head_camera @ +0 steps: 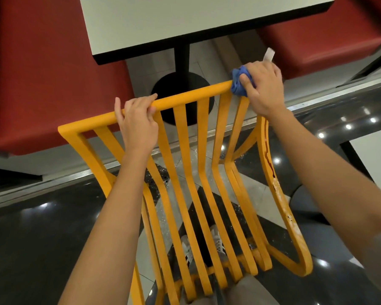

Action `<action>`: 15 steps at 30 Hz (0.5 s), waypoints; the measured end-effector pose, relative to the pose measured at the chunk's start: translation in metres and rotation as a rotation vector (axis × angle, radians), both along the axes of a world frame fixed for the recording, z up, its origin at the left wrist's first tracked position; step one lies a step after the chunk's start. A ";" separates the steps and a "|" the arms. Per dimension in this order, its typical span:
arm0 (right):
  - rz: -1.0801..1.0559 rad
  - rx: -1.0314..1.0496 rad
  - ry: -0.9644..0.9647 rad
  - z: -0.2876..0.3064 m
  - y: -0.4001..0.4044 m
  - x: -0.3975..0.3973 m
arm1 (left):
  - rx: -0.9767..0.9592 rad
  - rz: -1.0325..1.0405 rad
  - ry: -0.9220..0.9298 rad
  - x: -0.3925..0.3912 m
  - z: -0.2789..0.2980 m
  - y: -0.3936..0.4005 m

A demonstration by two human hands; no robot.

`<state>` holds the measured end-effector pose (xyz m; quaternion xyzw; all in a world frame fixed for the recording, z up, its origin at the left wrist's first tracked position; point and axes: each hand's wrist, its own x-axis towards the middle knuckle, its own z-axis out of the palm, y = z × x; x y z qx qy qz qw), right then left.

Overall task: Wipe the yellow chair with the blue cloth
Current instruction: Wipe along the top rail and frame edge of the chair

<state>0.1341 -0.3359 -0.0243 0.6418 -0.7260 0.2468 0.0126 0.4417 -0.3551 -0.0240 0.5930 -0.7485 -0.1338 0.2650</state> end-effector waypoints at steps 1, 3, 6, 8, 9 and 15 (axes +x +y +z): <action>-0.047 -0.015 -0.022 0.000 -0.001 0.009 | 0.003 -0.001 0.003 0.000 0.000 0.000; -0.067 -0.035 -0.047 0.003 -0.002 0.039 | 0.002 0.001 0.007 0.000 0.000 0.000; 0.078 -0.027 -0.010 0.003 -0.002 0.104 | -0.004 0.007 -0.005 0.000 0.000 0.001; 0.190 -0.034 0.072 -0.005 -0.005 0.145 | -0.009 0.007 -0.030 0.002 0.000 0.001; 0.231 -0.047 0.107 -0.009 -0.008 0.156 | -0.010 0.006 -0.044 0.003 -0.001 0.001; 0.426 -0.042 0.231 -0.010 -0.009 0.089 | -0.023 0.004 -0.065 0.000 -0.001 0.003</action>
